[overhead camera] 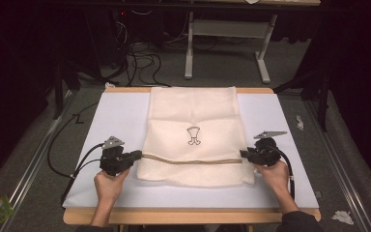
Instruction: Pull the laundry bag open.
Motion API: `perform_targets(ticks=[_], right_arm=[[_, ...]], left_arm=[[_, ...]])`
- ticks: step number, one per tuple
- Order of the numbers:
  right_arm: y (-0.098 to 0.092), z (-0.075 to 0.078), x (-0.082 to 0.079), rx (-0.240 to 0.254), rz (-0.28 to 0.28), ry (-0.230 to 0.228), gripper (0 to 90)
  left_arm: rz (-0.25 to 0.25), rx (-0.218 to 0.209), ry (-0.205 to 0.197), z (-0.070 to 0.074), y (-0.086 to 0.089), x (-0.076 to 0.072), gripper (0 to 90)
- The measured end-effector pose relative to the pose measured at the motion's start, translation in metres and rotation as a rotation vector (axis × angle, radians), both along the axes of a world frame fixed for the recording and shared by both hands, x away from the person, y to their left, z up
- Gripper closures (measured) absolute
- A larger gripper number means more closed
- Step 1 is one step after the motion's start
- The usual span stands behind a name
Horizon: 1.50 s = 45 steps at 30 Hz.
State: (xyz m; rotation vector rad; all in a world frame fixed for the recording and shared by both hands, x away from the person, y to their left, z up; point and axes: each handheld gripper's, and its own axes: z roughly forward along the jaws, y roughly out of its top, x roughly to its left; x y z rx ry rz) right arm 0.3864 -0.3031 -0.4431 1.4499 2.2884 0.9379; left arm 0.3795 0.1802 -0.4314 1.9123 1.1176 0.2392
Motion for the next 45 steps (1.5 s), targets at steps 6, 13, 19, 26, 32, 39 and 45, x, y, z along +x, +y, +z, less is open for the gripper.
perform_targets(ticks=[6, 13, 19, 26, 32, 39, 45], right_arm=[[0.003, 0.005, 0.0, -0.016, -0.002, -0.021, 62.1], [0.001, 0.018, -0.005, -0.014, -0.005, -0.072, 57.5], [-0.009, 0.025, -0.01, 0.016, -0.036, -0.112, 59.4], [-0.026, 0.032, -0.017, 0.048, -0.066, -0.157, 58.8], [-0.047, 0.035, -0.024, 0.092, -0.107, -0.175, 57.9], [-0.064, 0.036, -0.032, 0.139, -0.149, -0.196, 58.6], [-0.073, 0.037, -0.037, 0.148, -0.175, -0.205, 58.8]], left_arm=[[-0.003, -0.028, -0.023, 0.0, -0.002, 0.0, 79.2], [0.063, -0.046, -0.087, 0.007, 0.001, -0.001, 56.6], [0.08, -0.049, -0.094, 0.01, 0.003, 0.0, 49.0], [0.108, -0.059, -0.125, 0.016, 0.012, -0.002, 46.7], [0.132, -0.044, -0.15, 0.02, 0.021, -0.005, 45.9], [0.178, -0.061, -0.174, 0.024, 0.034, -0.009, 44.8], [0.199, -0.078, -0.163, 0.02, 0.041, -0.008, 44.8]])
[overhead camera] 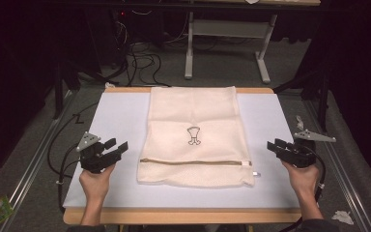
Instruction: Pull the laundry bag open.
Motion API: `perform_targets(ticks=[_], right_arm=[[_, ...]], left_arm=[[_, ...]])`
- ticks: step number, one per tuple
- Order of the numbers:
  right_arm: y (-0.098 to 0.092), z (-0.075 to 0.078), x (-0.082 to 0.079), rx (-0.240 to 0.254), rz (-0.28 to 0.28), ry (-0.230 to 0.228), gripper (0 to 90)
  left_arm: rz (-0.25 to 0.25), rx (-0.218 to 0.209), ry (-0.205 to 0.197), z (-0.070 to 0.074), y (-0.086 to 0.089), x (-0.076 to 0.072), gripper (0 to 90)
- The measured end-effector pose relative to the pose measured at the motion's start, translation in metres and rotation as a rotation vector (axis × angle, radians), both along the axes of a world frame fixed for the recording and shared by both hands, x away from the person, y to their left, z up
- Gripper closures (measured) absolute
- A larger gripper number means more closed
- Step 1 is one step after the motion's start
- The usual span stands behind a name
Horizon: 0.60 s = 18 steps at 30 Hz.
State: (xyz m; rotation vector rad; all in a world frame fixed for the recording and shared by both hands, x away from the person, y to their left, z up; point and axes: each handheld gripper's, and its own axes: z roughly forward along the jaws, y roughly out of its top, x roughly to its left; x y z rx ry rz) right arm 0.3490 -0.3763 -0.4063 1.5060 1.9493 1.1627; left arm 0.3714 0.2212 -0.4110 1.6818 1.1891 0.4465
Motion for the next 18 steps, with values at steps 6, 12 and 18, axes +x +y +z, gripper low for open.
perform_targets(ticks=[6, 12, 18], right_arm=[[-0.01, 0.001, -0.004, 0.003, -0.015, -0.017, 58.5], [-0.018, 0.0, -0.007, 0.01, -0.04, -0.01, 59.6], [-0.029, -0.006, -0.013, 0.031, -0.07, -0.023, 60.0]], left_arm=[[0.012, -0.016, -0.005, 0.001, 0.005, -0.001, 44.8], [0.028, -0.019, -0.002, -0.001, 0.01, -0.003, 44.7], [0.049, -0.025, 0.011, -0.007, 0.017, -0.004, 44.7]])
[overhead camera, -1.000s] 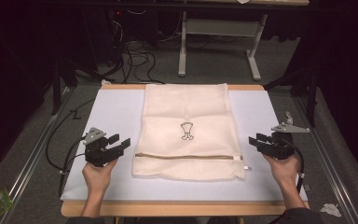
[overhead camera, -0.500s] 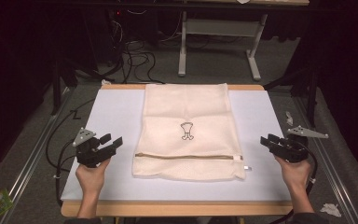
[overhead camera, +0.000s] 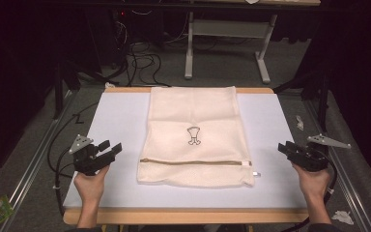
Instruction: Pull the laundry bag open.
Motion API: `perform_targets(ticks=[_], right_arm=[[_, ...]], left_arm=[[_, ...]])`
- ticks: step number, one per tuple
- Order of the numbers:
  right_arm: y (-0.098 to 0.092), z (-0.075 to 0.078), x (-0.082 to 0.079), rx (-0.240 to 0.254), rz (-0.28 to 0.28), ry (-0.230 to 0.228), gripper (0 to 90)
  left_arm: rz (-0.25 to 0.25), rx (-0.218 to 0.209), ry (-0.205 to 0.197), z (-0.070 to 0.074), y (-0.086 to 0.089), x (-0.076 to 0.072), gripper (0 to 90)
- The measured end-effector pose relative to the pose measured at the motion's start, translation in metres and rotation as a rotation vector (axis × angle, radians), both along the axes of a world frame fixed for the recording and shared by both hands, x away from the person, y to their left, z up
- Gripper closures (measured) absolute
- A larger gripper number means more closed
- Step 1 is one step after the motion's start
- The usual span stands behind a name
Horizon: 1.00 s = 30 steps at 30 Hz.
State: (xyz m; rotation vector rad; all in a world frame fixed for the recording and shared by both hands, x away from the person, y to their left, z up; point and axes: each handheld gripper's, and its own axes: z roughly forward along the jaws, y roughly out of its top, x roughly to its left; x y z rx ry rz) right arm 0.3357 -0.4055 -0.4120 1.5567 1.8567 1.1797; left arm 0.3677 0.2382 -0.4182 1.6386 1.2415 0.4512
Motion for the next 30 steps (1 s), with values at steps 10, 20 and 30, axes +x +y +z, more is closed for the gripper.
perform_targets(ticks=[10, 20, 30], right_arm=[[-0.013, -0.013, -0.003, -0.015, -0.05, 0.028, 60.2], [-0.018, -0.022, -0.004, -0.011, -0.079, 0.032, 60.0], [-0.018, -0.032, -0.002, -0.022, -0.084, 0.053, 60.1]], left_arm=[[0.014, 0.005, 0.015, -0.006, 0.001, 0.003, 44.7], [0.024, 0.003, 0.033, -0.014, 0.001, 0.008, 44.5], [0.032, 0.01, 0.061, -0.025, -0.001, 0.012, 44.3]])
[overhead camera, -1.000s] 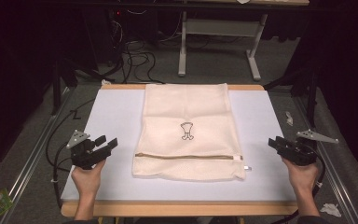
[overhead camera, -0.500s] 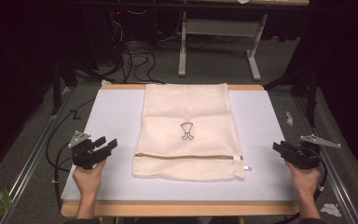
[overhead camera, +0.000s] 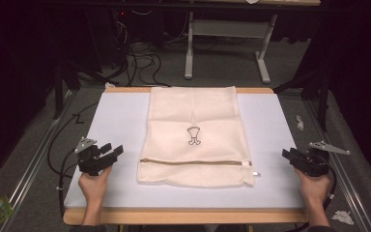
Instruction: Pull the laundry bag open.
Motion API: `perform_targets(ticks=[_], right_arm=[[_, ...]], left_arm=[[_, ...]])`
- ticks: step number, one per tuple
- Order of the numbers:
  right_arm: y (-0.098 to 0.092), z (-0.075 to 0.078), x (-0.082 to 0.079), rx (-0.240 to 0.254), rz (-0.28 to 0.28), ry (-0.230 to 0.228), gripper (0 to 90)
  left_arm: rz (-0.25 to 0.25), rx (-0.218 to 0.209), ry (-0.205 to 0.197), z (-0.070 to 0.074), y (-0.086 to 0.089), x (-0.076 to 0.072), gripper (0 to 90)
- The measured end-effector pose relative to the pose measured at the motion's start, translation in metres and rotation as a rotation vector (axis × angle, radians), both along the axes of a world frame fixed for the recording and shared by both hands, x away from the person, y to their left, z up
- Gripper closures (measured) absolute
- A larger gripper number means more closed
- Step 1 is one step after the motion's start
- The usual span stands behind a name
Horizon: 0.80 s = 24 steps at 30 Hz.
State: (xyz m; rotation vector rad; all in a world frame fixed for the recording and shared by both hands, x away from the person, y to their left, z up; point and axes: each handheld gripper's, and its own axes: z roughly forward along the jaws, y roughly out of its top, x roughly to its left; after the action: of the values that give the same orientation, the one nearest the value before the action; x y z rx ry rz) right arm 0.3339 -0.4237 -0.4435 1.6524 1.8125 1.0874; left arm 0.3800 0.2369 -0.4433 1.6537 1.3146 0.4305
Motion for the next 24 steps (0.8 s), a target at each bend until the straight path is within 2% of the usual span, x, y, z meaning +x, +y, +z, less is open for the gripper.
perform_targets(ticks=[8, 19, 24], right_arm=[[0.004, -0.007, 0.003, -0.002, 0.006, 0.005, 60.1], [0.008, -0.014, 0.009, 0.0, 0.018, 0.011, 60.0], [0.009, -0.017, 0.012, -0.008, 0.015, 0.02, 60.0]], left_arm=[[-0.01, 0.016, 0.011, -0.004, -0.006, 0.003, 43.9], [-0.007, 0.061, 0.042, -0.013, -0.014, 0.01, 43.9], [-0.006, 0.064, 0.048, -0.016, -0.016, 0.013, 43.9]])
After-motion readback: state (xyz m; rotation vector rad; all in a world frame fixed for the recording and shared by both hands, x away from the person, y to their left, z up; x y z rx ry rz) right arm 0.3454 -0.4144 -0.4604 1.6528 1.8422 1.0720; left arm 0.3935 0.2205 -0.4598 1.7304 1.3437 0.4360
